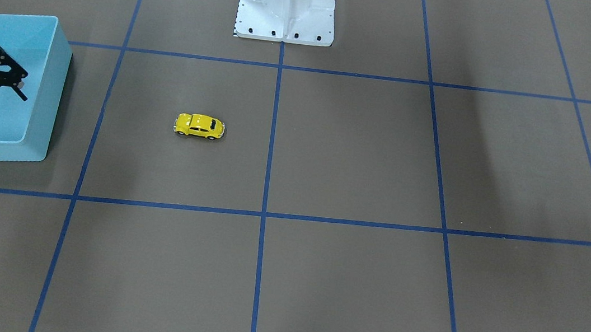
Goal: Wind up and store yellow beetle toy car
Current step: 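Move the right gripper from the bin over to the yellow car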
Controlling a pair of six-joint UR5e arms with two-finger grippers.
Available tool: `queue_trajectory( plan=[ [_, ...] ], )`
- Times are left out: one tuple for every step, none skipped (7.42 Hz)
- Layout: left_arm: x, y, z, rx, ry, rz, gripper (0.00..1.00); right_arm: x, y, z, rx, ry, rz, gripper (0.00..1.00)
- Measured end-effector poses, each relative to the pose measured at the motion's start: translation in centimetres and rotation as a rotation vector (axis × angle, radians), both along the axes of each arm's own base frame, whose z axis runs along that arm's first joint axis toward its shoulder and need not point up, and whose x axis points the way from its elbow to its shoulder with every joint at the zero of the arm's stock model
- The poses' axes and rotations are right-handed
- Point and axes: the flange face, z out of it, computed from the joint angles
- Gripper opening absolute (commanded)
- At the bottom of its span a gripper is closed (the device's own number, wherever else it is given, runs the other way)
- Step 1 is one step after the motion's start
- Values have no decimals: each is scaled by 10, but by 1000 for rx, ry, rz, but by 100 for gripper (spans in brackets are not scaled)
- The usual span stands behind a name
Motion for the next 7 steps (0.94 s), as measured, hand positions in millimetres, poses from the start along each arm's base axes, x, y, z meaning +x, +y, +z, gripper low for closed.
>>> queue_trajectory(
  plan=[
    [2, 4, -1, 4, 36, 1, 100, -42, 6, -29, 84, 14, -58, 100],
    [2, 6, -4, 7, 57, 0, 100, -81, 18, -47, 152, 29, -121, 100],
    [-5, 8, -8, 17, 63, -17, 100, -115, 32, -53, 208, 40, -205, 100],
    [-17, 13, -11, 26, 62, -46, 100, -139, 42, -52, 263, 52, -291, 100],
    [-24, 15, -13, 34, 52, -62, 100, -163, 47, -52, 307, 69, -357, 100],
    [-28, 10, -15, 46, 16, -67, 100, -193, 53, -50, 332, 95, -406, 100],
    [-30, 3, -17, 52, -29, -68, 100, -220, 56, -49, 343, 121, -437, 100]
  ],
)
